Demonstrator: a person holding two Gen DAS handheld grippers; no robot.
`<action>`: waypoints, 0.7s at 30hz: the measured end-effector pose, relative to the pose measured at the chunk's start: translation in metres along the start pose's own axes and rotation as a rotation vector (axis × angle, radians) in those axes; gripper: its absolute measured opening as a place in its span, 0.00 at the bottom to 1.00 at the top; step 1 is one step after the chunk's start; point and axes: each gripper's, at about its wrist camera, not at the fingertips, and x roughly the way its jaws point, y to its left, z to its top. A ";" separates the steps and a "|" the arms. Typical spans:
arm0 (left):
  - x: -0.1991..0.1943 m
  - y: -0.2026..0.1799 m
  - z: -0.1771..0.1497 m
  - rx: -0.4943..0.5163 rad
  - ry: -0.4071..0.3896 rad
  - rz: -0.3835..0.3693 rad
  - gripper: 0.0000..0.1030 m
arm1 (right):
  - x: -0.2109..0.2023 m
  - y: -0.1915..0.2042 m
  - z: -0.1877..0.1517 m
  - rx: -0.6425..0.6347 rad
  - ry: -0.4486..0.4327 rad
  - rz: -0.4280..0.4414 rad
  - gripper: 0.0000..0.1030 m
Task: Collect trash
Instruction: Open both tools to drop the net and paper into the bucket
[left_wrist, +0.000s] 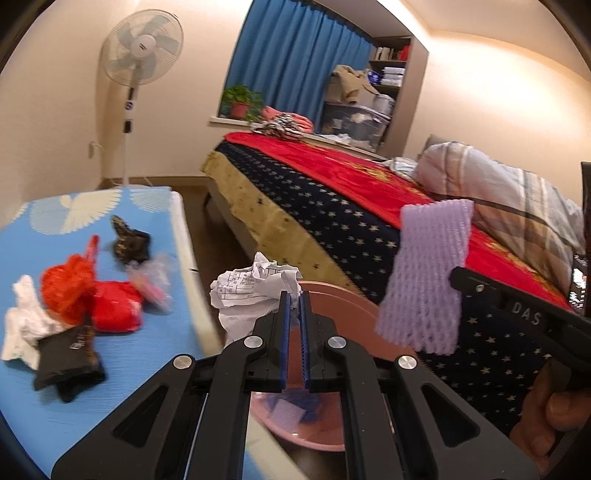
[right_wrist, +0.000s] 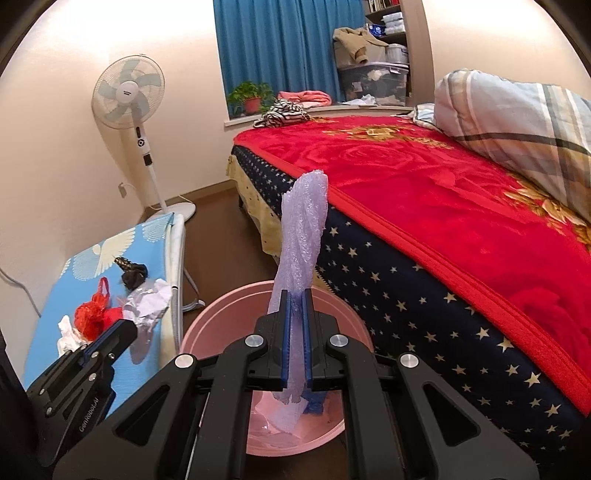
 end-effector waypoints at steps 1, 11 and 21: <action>0.003 -0.002 0.000 0.002 0.003 -0.009 0.05 | 0.001 -0.001 0.000 -0.001 0.000 -0.004 0.06; 0.024 -0.005 -0.005 -0.012 0.062 -0.057 0.33 | 0.006 -0.008 -0.002 0.019 0.018 -0.039 0.19; 0.001 0.012 -0.004 -0.068 0.020 -0.012 0.34 | -0.003 -0.004 -0.003 0.046 0.003 -0.019 0.46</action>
